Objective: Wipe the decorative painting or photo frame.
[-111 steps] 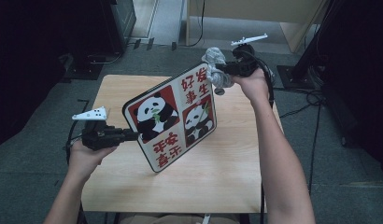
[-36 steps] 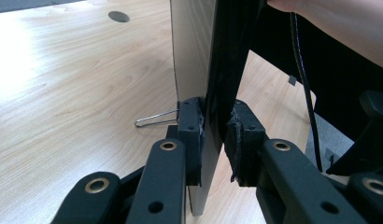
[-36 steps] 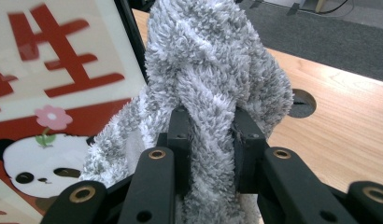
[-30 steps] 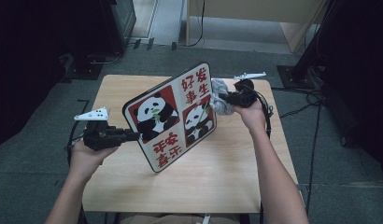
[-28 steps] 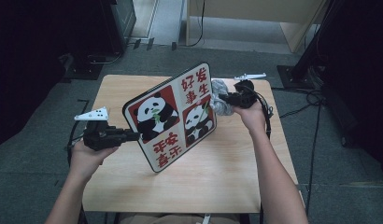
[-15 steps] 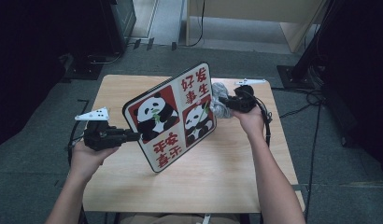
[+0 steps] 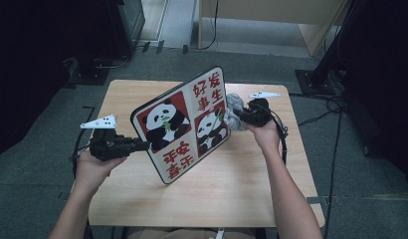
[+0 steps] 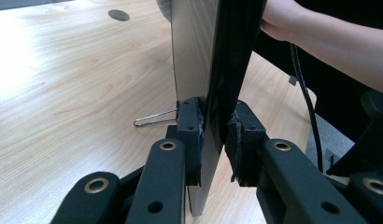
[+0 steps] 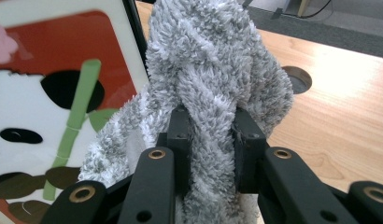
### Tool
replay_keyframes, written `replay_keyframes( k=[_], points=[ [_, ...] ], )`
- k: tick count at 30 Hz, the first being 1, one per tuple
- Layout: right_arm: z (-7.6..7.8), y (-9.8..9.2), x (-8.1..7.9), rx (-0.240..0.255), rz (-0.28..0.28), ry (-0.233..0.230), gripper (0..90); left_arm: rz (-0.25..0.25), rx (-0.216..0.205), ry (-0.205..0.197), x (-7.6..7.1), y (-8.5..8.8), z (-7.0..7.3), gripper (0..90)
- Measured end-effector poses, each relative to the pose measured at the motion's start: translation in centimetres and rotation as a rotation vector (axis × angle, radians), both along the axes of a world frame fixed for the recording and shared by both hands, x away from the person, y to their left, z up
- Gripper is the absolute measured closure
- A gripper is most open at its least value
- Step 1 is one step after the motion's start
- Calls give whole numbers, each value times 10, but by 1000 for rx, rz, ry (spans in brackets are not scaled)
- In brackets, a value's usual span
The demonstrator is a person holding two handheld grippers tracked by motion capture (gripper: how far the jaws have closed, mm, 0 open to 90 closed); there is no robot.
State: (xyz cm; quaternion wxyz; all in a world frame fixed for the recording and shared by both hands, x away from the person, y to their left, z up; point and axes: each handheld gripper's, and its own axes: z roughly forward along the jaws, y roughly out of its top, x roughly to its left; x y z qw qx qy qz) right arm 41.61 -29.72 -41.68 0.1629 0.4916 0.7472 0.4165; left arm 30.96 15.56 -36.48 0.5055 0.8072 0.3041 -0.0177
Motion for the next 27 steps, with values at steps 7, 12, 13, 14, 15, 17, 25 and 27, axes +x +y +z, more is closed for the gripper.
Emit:
replay_keyframes(
  k=[7,12,13,14,15,17,25,27],
  points=[
    [-10,-2,-3,8,-9,25,737,-2,0,0,0,0,0,770],
    [-19,-3,-6,18,-20,46,737,-1,-1,1,0,-1,0,770],
    [-21,-3,-6,15,-17,48,736,-1,-1,2,0,-1,-1,769],
    [-22,-3,-7,12,-17,52,737,-1,-1,2,0,-1,-1,769],
    [-24,-4,-7,9,-16,57,737,-1,0,2,0,-1,-1,770],
    [-27,-4,-8,8,-17,63,737,-1,1,2,0,-1,-1,769],
    [-38,-5,-13,3,-15,83,738,-2,0,1,0,-1,-1,769],
    [-41,-5,-14,0,-15,85,739,-2,1,0,0,-1,-1,769]
  ],
)
